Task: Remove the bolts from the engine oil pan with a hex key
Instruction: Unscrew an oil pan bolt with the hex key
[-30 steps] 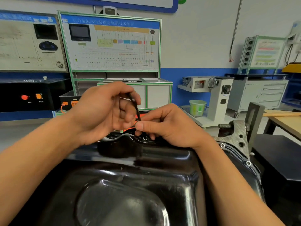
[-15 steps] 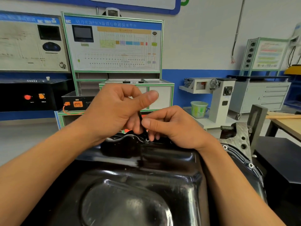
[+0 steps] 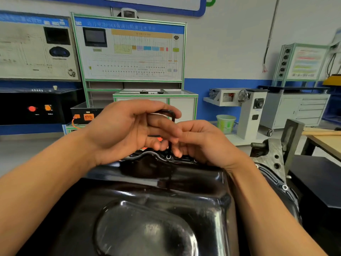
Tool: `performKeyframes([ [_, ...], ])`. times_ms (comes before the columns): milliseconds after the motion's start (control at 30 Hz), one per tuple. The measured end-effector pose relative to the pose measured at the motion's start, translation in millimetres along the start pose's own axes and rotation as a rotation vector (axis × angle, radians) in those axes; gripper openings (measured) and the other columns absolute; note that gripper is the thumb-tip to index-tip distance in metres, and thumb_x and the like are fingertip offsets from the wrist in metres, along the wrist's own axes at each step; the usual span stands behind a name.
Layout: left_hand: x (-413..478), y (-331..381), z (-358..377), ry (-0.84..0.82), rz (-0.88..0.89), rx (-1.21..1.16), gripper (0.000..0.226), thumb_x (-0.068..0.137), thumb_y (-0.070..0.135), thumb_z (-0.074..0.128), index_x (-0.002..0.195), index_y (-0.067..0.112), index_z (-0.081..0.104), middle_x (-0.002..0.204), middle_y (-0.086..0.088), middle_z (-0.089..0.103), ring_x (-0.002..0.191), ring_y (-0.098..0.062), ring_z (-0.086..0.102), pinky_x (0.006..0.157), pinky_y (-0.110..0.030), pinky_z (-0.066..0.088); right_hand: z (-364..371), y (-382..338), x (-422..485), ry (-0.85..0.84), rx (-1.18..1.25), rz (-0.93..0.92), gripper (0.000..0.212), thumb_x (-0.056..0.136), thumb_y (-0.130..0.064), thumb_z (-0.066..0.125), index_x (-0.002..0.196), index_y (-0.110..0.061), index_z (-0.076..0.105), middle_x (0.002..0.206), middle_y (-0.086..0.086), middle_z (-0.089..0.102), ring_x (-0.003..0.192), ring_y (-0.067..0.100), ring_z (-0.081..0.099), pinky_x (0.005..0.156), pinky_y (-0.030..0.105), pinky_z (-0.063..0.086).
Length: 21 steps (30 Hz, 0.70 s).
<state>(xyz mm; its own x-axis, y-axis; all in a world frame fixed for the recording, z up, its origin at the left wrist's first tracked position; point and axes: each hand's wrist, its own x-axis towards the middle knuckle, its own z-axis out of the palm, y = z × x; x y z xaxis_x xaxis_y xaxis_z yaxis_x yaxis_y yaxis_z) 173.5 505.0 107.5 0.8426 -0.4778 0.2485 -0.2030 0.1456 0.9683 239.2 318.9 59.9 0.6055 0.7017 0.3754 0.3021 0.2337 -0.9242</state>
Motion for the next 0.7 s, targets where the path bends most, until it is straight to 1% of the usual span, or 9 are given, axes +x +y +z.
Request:
performKeyframes([
  [133, 0.6, -2.8, 0.0, -0.012, 0.041, -0.005, 0.037, 0.082, 0.029, 0.063, 0.108, 0.005, 0.072, 0.094, -0.021, 0.073, 0.08, -0.027, 0.069, 0.056, -0.027, 0.054, -0.4, -1.3, -4.0, 0.011, -0.135, -0.058, 0.009, 0.086, -0.004, 0.066, 0.083, -0.01, 0.071, 0.077, 0.002, 0.073, 0.06, 0.01, 0.055, 0.065, 0.022, 0.048],
  [233, 1.5, -4.7, 0.8, 0.009, 0.069, 0.099, 0.031, 0.083, 0.029, 0.068, 0.106, 0.01, 0.073, 0.093, -0.016, 0.074, 0.08, -0.02, 0.067, 0.053, -0.023, 0.051, 2.1, -2.8, -5.0, 0.039, -0.21, -0.096, 0.018, 0.088, -0.006, 0.065, 0.078, -0.018, 0.073, 0.07, -0.006, 0.072, 0.058, 0.006, 0.054, 0.064, 0.018, 0.048],
  [300, 1.7, -5.3, 1.4, 0.039, 0.098, 0.178, 0.027, 0.077, 0.032, 0.079, 0.098, 0.015, 0.074, 0.083, -0.013, 0.072, 0.07, -0.018, 0.065, 0.048, -0.021, 0.047, 3.7, -3.5, -4.7, 0.04, -0.216, -0.102, 0.018, 0.084, -0.013, 0.066, 0.075, -0.025, 0.075, 0.073, -0.003, 0.072, 0.06, 0.009, 0.053, 0.065, 0.022, 0.048],
  [333, 1.9, -5.3, 2.1, 0.068, 0.113, 0.221, 0.03, 0.069, 0.036, 0.082, 0.092, 0.019, 0.074, 0.075, -0.012, 0.071, 0.064, -0.017, 0.064, 0.045, -0.019, 0.044, 3.8, -3.1, -4.5, 0.045, -0.222, -0.099, 0.015, 0.084, -0.013, 0.067, 0.079, -0.024, 0.076, 0.076, 0.0, 0.073, 0.061, 0.01, 0.053, 0.066, 0.024, 0.048],
  [400, 3.2, -5.9, 3.3, 0.174, 0.15, 0.318, 0.032, 0.059, 0.043, 0.088, 0.077, 0.024, 0.071, 0.056, -0.008, 0.063, 0.05, -0.018, 0.059, 0.039, -0.019, 0.038, 2.6, -1.3, -3.8, 0.066, -0.233, -0.074, 0.014, 0.087, -0.006, 0.067, 0.098, -0.012, 0.074, 0.078, 0.001, 0.074, 0.062, 0.009, 0.056, 0.066, 0.025, 0.05],
  [467, 5.2, -7.0, 4.8, 0.293, 0.175, 0.365, 0.033, 0.06, 0.048, 0.083, 0.064, 0.022, 0.062, 0.04, -0.004, 0.05, 0.038, -0.017, 0.052, 0.041, -0.02, 0.034, 1.3, 0.2, -2.6, 0.088, -0.25, -0.031, 0.022, 0.088, -0.002, 0.066, 0.11, -0.003, 0.069, 0.079, -0.002, 0.075, 0.062, 0.008, 0.058, 0.066, 0.024, 0.051],
  [567, 8.1, -7.7, 7.6, 0.402, 0.2, 0.353, 0.049, 0.072, 0.046, 0.082, 0.059, 0.014, 0.047, 0.033, 0.0, 0.035, 0.028, -0.015, 0.04, 0.04, -0.021, 0.031, 0.4, 0.9, -1.9, 0.073, -0.282, 0.005, 0.037, 0.086, -0.009, 0.069, 0.119, 0.006, 0.067, 0.096, 0.013, 0.075, 0.068, 0.014, 0.057, 0.067, 0.025, 0.05],
  [633, 9.7, -7.8, 6.9, 0.459, 0.188, 0.323, 0.044, 0.084, 0.039, 0.069, 0.061, 0.01, 0.045, 0.032, 0.0, 0.032, 0.027, -0.015, 0.035, 0.037, -0.02, 0.027, 0.2, 0.7, -1.9, 0.064, -0.289, 0.012, 0.046, 0.08, -0.018, 0.07, 0.119, 0.006, 0.067, 0.101, 0.017, 0.075, 0.069, 0.015, 0.058, 0.066, 0.025, 0.05],
  [700, 9.1, -7.1, 5.1, 0.466, 0.133, 0.25, 0.036, 0.092, 0.028, 0.058, 0.063, 0.01, 0.048, 0.033, -0.003, 0.034, 0.029, -0.019, 0.038, 0.036, -0.02, 0.024, -0.6, 1.8, -1.7, 0.065, -0.287, 0.017, 0.047, 0.077, -0.021, 0.071, 0.117, 0.004, 0.068, 0.098, 0.014, 0.076, 0.069, 0.015, 0.058, 0.066, 0.025, 0.05],
])
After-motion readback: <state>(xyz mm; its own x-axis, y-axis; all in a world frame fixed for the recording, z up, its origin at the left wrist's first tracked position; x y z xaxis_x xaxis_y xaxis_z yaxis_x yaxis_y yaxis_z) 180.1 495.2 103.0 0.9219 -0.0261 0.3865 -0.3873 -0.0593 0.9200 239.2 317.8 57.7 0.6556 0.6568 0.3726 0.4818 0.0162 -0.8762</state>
